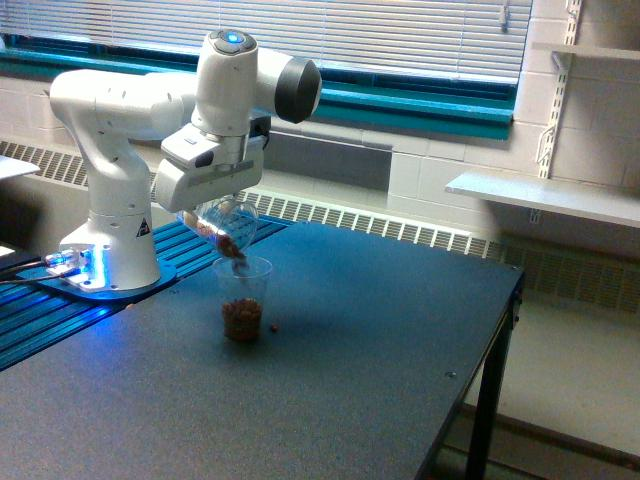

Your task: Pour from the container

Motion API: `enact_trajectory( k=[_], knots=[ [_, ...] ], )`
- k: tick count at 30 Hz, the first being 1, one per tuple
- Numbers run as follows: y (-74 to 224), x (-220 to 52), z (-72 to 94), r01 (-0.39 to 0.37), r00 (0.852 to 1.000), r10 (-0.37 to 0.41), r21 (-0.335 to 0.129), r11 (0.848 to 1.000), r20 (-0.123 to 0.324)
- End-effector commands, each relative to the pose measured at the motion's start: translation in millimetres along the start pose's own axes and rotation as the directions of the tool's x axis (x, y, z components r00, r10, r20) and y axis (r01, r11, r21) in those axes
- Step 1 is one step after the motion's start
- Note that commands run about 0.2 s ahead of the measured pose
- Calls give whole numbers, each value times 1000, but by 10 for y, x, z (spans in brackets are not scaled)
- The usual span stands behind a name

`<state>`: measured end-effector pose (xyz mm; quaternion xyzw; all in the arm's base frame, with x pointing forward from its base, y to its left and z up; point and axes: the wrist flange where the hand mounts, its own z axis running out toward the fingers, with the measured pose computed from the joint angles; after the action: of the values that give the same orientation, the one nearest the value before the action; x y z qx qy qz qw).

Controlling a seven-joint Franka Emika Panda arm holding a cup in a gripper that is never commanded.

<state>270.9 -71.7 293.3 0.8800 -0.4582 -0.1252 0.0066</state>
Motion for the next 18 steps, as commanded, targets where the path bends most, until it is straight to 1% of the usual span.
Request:
enact_trajectory(
  k=[1, 7, 14, 18],
  knots=[
    [-98, 4, -26, 31, 999, -31, -9, 999, -14],
    [-147, -23, -5, 40, 999, -40, -9, 999, -9],
    [-138, -39, 11, 41, 999, -41, -17, 999, -5],
    [-138, -36, -1, 39, 999, -40, -15, 999, -10]
  ],
)
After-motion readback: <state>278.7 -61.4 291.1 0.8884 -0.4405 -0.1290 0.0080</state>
